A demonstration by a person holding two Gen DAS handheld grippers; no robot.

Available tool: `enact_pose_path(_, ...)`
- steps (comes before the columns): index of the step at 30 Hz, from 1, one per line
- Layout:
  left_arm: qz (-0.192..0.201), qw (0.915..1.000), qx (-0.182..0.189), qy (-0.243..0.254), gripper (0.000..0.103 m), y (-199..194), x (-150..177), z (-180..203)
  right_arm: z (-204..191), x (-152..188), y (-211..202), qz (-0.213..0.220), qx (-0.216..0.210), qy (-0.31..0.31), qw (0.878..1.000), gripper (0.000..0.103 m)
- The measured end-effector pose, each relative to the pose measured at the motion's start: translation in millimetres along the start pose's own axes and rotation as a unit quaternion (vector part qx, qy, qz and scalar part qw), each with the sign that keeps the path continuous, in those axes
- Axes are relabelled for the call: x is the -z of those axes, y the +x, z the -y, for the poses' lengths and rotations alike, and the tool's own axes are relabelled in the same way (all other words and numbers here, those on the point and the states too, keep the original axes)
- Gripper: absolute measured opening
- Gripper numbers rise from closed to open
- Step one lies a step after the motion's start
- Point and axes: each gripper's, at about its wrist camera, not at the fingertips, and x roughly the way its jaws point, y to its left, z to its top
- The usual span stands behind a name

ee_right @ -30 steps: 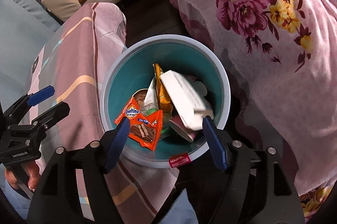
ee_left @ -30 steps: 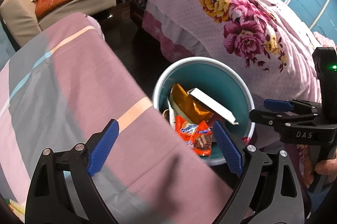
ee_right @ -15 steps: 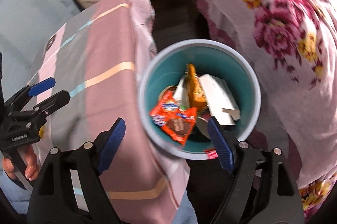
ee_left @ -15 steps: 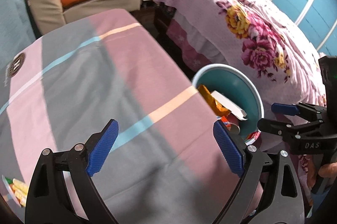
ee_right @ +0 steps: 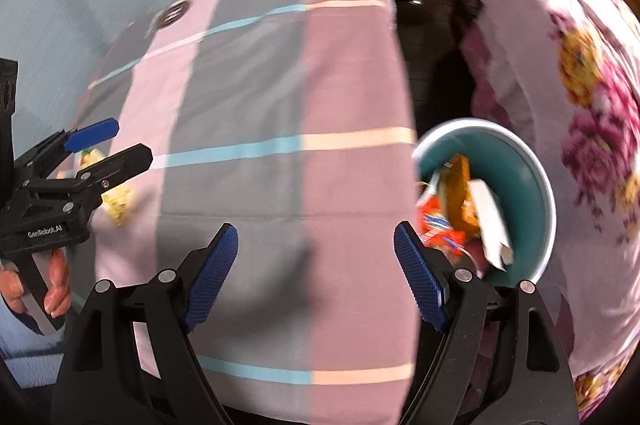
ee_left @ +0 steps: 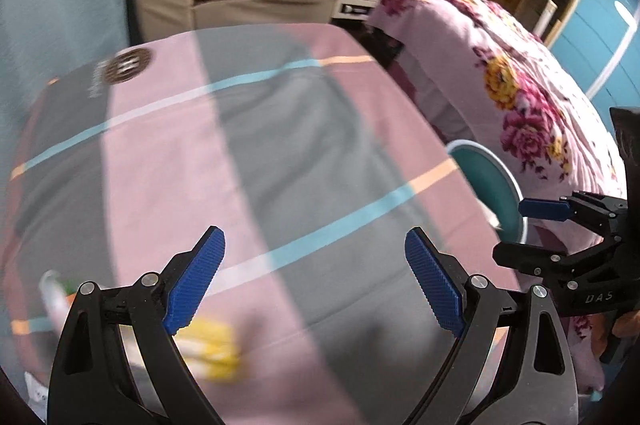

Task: Collect trash
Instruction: 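Grasp the clear plastic lid with the left gripper while the right gripper grasps the yellow tissue, then carry the plastic lid and yellow tissue over the bin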

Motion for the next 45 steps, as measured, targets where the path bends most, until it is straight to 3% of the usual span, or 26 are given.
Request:
enact_pose_path(12, 0.009, 0.9944, -0.056, -0.089, 0.092, -38, 44, -125, -138, -21, 35, -0.040, -0.033, -0.152, 0.987, 0.078)
enact_pose_path(20, 0.012, 0.9895, -0.078, -0.121, 0.092, -46, 57, -175, -213, -23, 68, -0.063, -0.052, -0.227, 0.971, 0.078)
enact_pose_path(30, 0.005, 0.9843, -0.085, -0.154, 0.092, -48, 68, -212, -264, -23, 103, -0.081, -0.084, -0.269, 0.956, 0.078)
enact_pose_path(36, 0.002, 0.9847, -0.080, -0.155, 0.092, -43, 69, -212, -270, -16, 109, -0.078, -0.068, -0.282, 0.954, 0.044)
enact_pose_path(38, -0.001, 0.9850, -0.078, -0.154, 0.092, -39, 70, -210, -264, -17, 108, -0.079, -0.064, -0.270, 0.957, 0.018)
enact_pose_path(40, -0.007, 0.9851, -0.076, -0.154, 0.092, -34, 71, -208, -255, -21, 106, -0.080, -0.057, -0.249, 0.964, 0.012)
enact_pose_path(45, -0.014, 0.9858, -0.075, -0.149, 0.092, -23, 72, -199, -234, -26, 98, -0.070, -0.043, -0.210, 0.974, 0.010)
